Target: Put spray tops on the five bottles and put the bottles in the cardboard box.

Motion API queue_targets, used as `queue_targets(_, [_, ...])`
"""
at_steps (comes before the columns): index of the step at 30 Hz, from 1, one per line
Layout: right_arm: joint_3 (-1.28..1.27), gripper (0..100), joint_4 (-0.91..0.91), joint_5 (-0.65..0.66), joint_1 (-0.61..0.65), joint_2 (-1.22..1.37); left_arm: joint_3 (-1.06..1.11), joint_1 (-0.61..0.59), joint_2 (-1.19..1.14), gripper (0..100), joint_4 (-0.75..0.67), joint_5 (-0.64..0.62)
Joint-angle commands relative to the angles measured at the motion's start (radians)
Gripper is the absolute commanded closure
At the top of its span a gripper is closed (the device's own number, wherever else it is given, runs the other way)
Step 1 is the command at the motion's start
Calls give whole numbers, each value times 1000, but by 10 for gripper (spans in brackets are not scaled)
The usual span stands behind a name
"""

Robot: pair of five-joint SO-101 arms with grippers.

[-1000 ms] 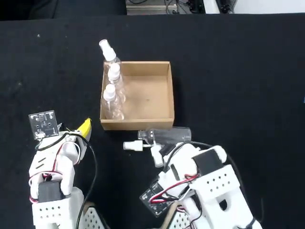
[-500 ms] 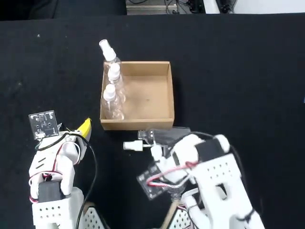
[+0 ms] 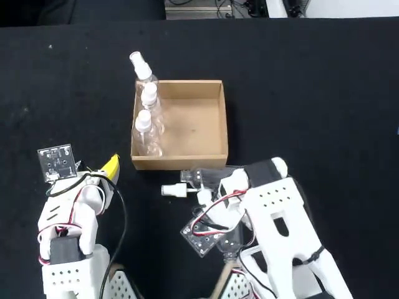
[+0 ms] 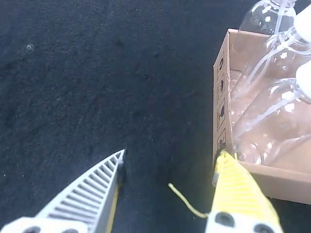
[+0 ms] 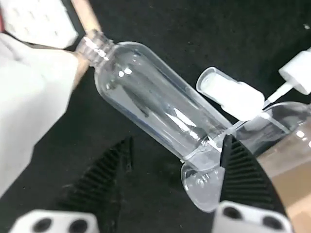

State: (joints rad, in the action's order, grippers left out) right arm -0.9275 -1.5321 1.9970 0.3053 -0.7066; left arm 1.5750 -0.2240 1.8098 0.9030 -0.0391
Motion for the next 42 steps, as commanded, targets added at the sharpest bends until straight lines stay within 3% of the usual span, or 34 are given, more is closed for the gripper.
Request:
queue_targets(1, [-110, 731, 126, 17, 43, 8, -35, -5, 14, 730, -26, -8])
queue_targets(5, [-228, 731, 267, 15, 43, 8, -35, -5, 14, 730, -26, -8])
queue_targets(10, [-275, 733, 292, -12, 41, 2, -35, -5, 14, 730, -26, -6])
queue_targets(15, [-262, 742, 290, -203, 41, 2, -35, -5, 14, 730, -26, -6])
queue_targets(19, [-243, 834, 290, -330, 41, 2, -35, -4, 14, 730, -26, -5])
queue_targets(23, [-179, 846, 235, -460, -8, 2, -35, -4, 14, 730, -26, -5])
queue_targets(33, [251, 846, -169, -497, -262, 8, -35, -5, 14, 730, -26, -5])
queue_targets(37, [326, 846, -164, -500, -448, 10, -35, -13, 14, 730, -26, -3])
queue_targets(42, [302, 846, 64, -623, -749, 39, -35, -7, 14, 730, -26, -3])
